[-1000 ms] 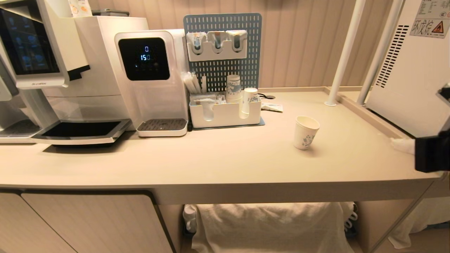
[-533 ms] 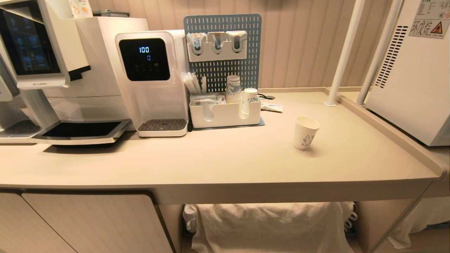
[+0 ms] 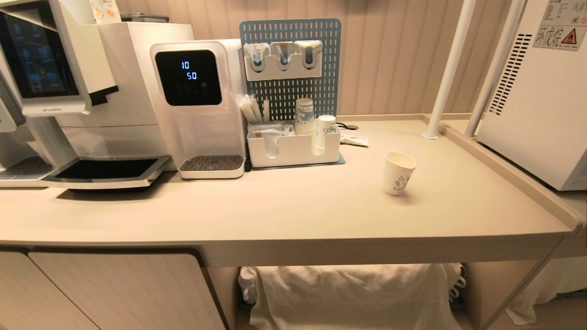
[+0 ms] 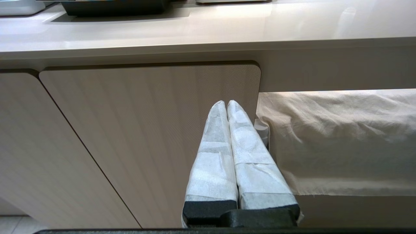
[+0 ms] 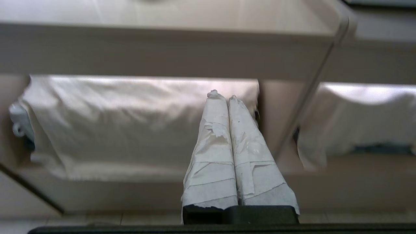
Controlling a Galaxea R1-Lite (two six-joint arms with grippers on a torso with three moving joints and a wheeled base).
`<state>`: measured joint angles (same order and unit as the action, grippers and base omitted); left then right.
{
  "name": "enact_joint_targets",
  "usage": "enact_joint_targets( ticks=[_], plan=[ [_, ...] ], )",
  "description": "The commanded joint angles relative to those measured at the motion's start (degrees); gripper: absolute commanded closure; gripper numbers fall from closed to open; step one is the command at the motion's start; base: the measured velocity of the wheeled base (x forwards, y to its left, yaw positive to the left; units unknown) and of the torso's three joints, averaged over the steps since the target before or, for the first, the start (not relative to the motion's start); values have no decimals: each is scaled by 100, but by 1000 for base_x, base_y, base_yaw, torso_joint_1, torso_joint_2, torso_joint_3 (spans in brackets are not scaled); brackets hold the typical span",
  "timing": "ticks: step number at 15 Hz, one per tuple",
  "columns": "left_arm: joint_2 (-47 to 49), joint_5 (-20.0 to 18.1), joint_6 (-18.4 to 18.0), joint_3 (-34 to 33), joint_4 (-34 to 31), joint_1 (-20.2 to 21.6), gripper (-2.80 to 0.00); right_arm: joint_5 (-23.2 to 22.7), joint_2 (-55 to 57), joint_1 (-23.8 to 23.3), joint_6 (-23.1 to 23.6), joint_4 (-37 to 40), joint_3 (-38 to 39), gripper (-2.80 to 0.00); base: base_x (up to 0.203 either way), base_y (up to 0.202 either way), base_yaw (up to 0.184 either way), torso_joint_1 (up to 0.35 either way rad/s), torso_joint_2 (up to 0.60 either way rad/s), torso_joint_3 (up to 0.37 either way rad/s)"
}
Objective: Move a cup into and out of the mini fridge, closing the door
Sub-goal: Close the freezer door
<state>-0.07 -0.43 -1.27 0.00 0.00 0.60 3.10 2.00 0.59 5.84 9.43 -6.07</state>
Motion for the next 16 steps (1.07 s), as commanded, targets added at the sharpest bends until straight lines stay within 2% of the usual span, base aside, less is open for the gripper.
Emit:
enact_joint_targets(
  ticks=[1,3,6,9,16],
  plan=[
    [7,-1,-5,0,0,2,0,-220,-209,-13,-7,-1399,632,0,0,0,0,0,0,0],
    [7,8,-5,0,0,2,0,-365,-206,-15,-87,-942,617,0,0,0,0,0,0,0],
    [7,6,0,0,0,2,0,-345,-200,-15,-227,-917,607,0,0,0,0,0,0,0],
    [7,-1,-4,0,0,2,0,-406,-200,-15,14,-952,607,0,0,0,0,0,0,0],
    [7,-1,-5,0,0,2,0,-397,-209,-15,-24,-926,607,0,0,0,0,0,0,0]
  ],
)
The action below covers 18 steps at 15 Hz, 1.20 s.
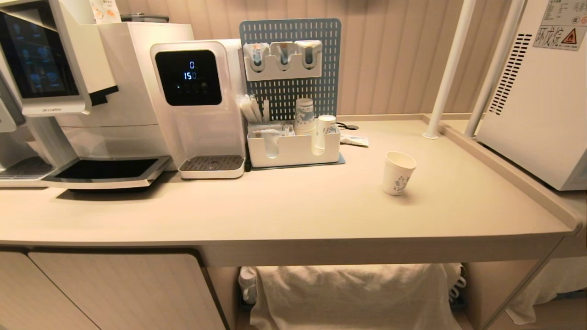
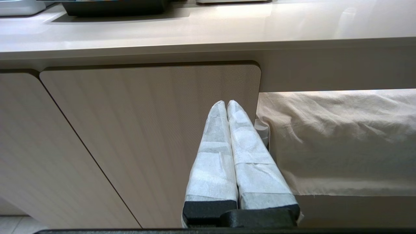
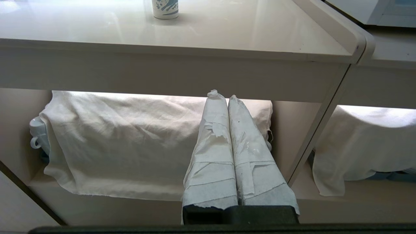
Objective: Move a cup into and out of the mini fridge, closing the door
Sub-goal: Close the freezer door
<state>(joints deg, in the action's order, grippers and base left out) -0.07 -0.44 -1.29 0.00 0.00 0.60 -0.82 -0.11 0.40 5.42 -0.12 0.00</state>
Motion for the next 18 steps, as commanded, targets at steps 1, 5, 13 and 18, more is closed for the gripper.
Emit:
enact_joint_targets(
  ticks=[1,5,13,18],
  plan=[
    [7,0,-3,0,0,2,0,3,2,4,12,12,0,0,0,0,0,0,0,0],
    [7,9,-3,0,0,2,0,38,11,4,-164,38,0,0,0,0,0,0,0,0],
    [16,9,6,9,-26,2,0,20,2,4,-76,12,0,0,-40,-46,0,3,-1,1],
    [7,10,22,9,-26,2,0,1,2,4,-58,12,0,0,-3,-154,0,2,0,0]
  ],
)
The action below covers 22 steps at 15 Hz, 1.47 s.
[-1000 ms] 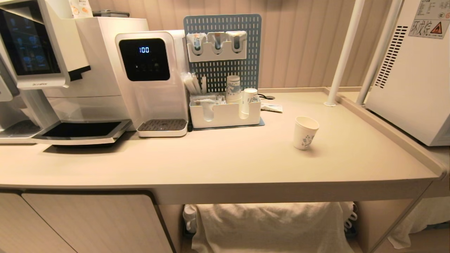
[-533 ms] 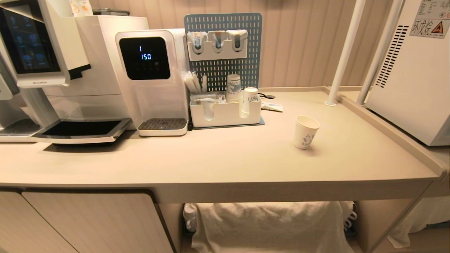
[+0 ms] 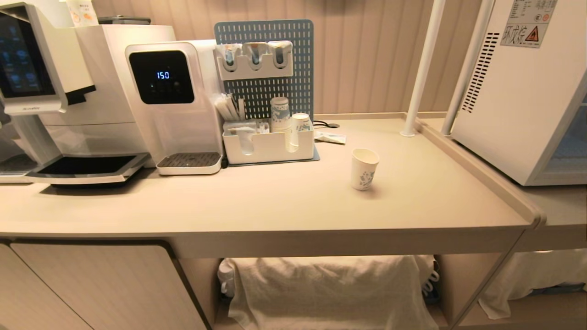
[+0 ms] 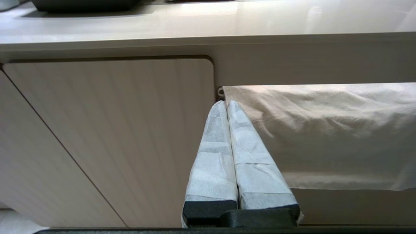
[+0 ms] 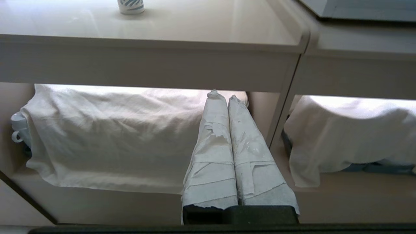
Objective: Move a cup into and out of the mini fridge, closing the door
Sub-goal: Close the freezer door
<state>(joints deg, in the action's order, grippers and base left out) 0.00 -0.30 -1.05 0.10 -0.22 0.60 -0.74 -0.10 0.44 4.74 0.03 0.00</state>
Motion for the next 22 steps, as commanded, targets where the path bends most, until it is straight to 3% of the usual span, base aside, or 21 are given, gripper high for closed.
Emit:
enact_joint_targets(
  ticks=[1,22],
  plan=[
    [0,-5,-36,-1,-4,2,0,-14,2,0,9,-11,0,0,0,-204,-1,-1,0,6],
    [9,4,-27,-1,-21,2,0,-5,1,0,-8,-3,0,0,0,-194,0,2,2,2]
  ],
)
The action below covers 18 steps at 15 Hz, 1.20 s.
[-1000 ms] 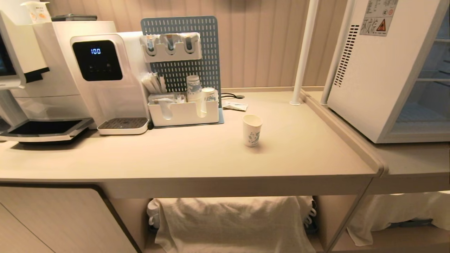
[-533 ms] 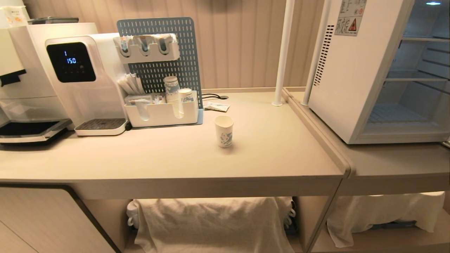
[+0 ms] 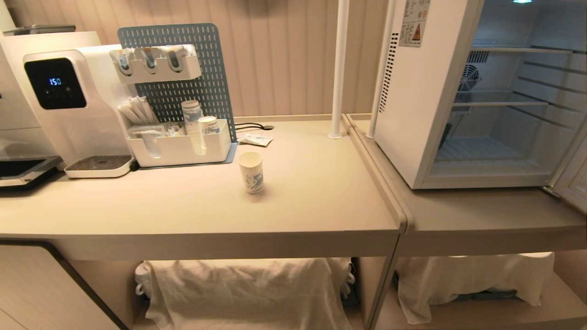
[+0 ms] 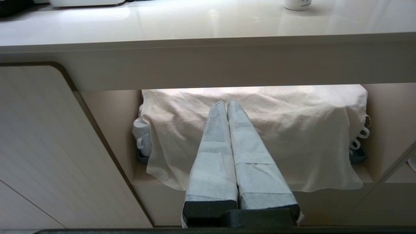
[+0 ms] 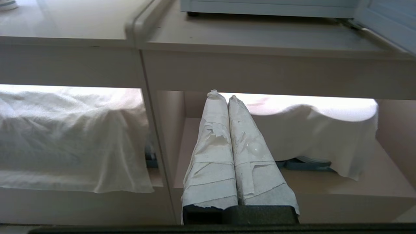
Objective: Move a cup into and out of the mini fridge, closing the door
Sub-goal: Close the freezer door
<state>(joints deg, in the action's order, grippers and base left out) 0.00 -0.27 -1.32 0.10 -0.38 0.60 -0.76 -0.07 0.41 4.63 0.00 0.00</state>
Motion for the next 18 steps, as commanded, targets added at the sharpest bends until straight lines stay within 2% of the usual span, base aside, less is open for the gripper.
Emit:
enact_joint_targets(
  ticks=[1,10,14,16,18],
  plan=[
    [9,0,0,-1,2,2,0,-3,7,2,3,0,0,0,0,-199,-3,2,-2,-1],
    [0,0,-9,-10,11,2,0,6,-1,2,7,4,0,0,0,-190,-1,3,3,2],
    [0,0,26,-10,20,2,0,3,5,2,-19,18,0,0,0,-40,0,3,2,0],
    [0,-6,26,-10,20,2,0,40,0,2,-216,31,0,0,0,0,0,0,0,0],
    [0,-8,17,-10,20,2,0,59,4,2,-84,-93,-259,0,0,0,0,0,0,0]
  ],
)
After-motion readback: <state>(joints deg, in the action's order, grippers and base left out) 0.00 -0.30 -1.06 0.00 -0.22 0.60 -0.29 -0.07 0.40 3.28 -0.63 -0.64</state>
